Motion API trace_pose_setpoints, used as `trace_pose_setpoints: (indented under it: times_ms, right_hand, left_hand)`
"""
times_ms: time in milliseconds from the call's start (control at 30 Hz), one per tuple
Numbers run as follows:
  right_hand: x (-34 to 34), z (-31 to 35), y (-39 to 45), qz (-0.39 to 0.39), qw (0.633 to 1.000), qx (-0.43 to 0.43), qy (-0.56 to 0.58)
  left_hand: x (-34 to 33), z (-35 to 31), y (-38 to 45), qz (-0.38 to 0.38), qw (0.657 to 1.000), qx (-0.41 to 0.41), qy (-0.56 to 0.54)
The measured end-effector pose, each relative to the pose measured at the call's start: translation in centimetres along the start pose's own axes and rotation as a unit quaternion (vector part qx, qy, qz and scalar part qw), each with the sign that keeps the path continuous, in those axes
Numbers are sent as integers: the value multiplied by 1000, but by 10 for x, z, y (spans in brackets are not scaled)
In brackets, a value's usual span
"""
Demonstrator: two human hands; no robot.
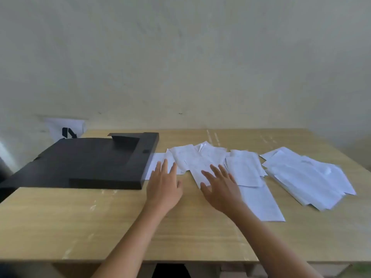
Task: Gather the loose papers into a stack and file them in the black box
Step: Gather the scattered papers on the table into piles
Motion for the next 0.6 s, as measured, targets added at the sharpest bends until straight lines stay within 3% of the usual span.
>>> trace_pose_setpoints:
  times_ms: [133, 300, 467, 600]
  right_hand:
    - [-22, -6, 2, 15, 999, -1, 34]
    - [-31, -13, 4, 16, 998, -19, 55]
    - [-28, -16, 13, 16, 998, -38, 44]
    - [-26, -15, 20, 13, 999, -39, 29]
  left_hand:
    - [-17, 18, 11, 28, 997, 62, -47]
    - [-35, 29, 16, 61, 992, 110, 2]
    - [-43, 18, 19, 75, 992, 98, -3]
    - [-38, -5, 18, 37, 999, 37, 3]
Point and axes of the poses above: each hand's wrist, its own y-axis towards the middle knuckle, its own x-axis out of the back of the hand, z = x × y, the point moved 6 cm from there along y, towards the middle knuckle
